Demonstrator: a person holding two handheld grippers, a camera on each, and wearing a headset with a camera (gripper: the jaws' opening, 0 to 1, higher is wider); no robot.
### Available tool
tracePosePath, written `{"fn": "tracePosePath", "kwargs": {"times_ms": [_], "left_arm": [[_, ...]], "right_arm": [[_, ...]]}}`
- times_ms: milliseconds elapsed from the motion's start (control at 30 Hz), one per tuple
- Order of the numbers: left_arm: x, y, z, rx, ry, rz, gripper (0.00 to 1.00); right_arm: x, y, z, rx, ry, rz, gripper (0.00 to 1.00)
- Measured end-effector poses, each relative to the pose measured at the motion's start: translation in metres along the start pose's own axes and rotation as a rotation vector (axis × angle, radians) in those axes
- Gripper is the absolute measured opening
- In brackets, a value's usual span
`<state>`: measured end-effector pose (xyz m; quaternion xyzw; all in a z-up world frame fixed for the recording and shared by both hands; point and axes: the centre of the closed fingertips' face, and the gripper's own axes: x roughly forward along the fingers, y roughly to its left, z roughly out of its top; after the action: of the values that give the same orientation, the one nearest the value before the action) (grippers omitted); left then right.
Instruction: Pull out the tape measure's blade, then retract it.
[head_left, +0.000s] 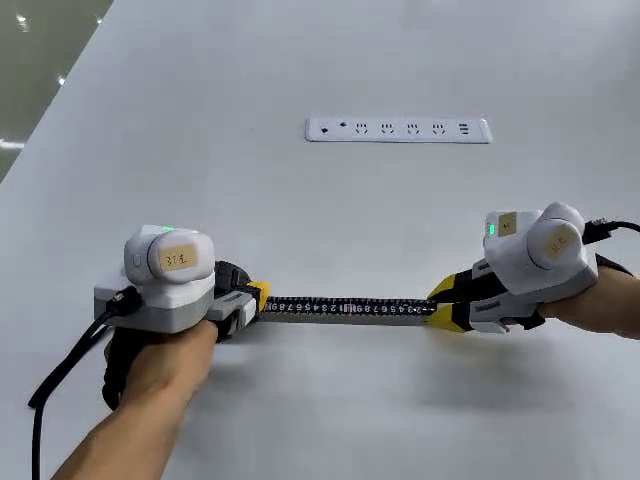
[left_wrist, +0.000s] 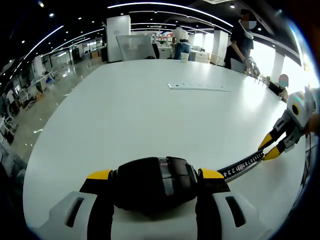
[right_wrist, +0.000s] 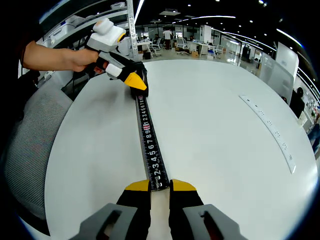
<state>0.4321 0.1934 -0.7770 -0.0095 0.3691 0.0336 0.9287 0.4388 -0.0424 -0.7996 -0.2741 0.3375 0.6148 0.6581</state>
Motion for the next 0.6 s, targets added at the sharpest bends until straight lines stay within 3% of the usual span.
{"fn": "tracePosePath", "kwargs": {"times_ms": [600], "left_arm": [[-0.001,-0.001,0.0,-0.002,0.002,-0.004,0.62]], "right_arm": [[0.013,0.004,0.017,0.003,-0.017,0.008,0.09]]}}
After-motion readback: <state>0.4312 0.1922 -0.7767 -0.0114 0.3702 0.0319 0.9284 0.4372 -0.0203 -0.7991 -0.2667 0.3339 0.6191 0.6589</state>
